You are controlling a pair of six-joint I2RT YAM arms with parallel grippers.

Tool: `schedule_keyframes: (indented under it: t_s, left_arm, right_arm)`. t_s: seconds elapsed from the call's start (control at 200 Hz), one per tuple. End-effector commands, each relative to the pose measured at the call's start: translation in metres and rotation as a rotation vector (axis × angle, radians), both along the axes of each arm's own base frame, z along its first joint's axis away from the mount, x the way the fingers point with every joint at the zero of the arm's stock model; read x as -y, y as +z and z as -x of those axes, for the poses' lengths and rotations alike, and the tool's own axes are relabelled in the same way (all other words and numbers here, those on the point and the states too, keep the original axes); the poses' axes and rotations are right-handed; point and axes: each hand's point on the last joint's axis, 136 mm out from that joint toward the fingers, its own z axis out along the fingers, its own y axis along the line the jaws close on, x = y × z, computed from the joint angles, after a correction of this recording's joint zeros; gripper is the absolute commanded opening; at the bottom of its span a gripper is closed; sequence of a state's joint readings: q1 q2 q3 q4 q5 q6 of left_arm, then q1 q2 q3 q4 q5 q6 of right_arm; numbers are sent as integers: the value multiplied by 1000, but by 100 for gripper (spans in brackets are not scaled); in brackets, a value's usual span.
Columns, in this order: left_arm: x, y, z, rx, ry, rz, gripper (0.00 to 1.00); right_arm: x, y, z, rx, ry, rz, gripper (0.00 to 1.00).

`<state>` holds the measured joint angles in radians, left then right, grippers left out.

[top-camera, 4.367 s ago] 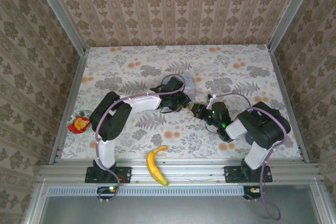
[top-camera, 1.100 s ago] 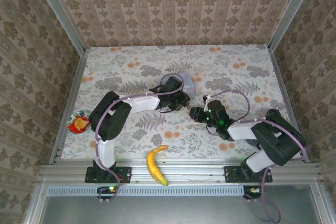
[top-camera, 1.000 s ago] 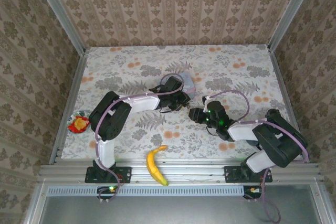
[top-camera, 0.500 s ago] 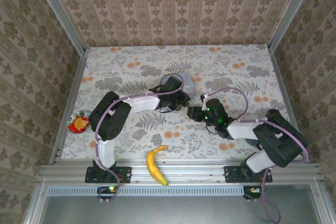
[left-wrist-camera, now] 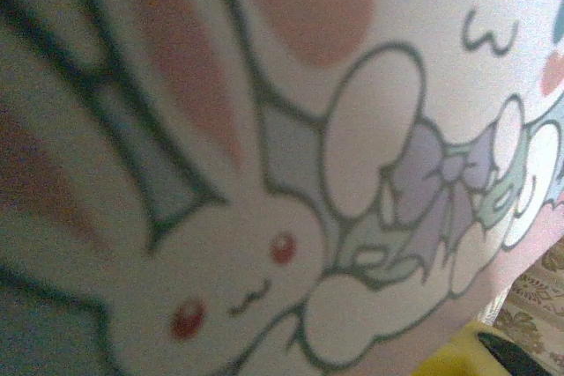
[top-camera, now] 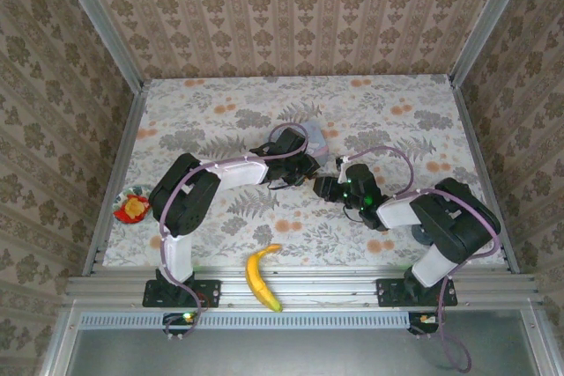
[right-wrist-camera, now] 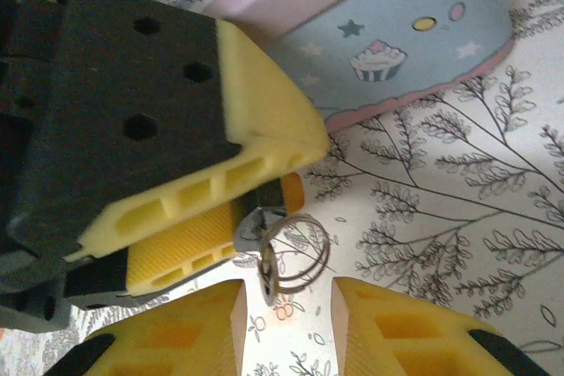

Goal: Unlock the padlock with the key

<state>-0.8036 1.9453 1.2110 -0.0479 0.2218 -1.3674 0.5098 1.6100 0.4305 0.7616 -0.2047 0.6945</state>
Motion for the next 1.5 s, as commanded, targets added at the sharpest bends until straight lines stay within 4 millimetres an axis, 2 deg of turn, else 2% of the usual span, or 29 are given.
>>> schedule_keyframes:
  t_s: [0.0,0.27,0.325,0.465,0.575,0.68,0.85,1.1,1.355,1.495]
  left_arm:
    - [-5,-27,38,-204,-33,-3,0]
    - [0,-22,40,-196,-44,19,0]
    - [2,-21,41,-195,-49,23,0]
    - [5,-19,42,-191,-58,33,0]
    - [10,-17,44,-183,-66,47,0]
    - [13,-16,45,-172,-74,60,0]
    - [20,-13,47,-161,-87,83,0]
    - [32,-11,49,-158,-82,140,0]
    - [36,-7,51,-152,-79,161,14]
    - [33,-5,50,-147,-69,163,28]
  right_arm:
    - [-7,16,-10,43,6,-52,31]
    - [-3,7,-17,3,-28,-73,14]
    - [-4,5,-18,-4,-36,-99,14]
    - [-3,7,-20,-14,-75,-204,8]
    - [-1,16,-25,-25,-118,-343,0]
    - [-2,25,-32,-57,-158,-475,0]
    - [-4,35,-42,-124,-219,-598,0]
    - [11,26,-50,-270,-431,-790,0]
    - [18,30,-56,-275,-539,-871,0]
    - [23,23,-58,-295,-605,-909,0]
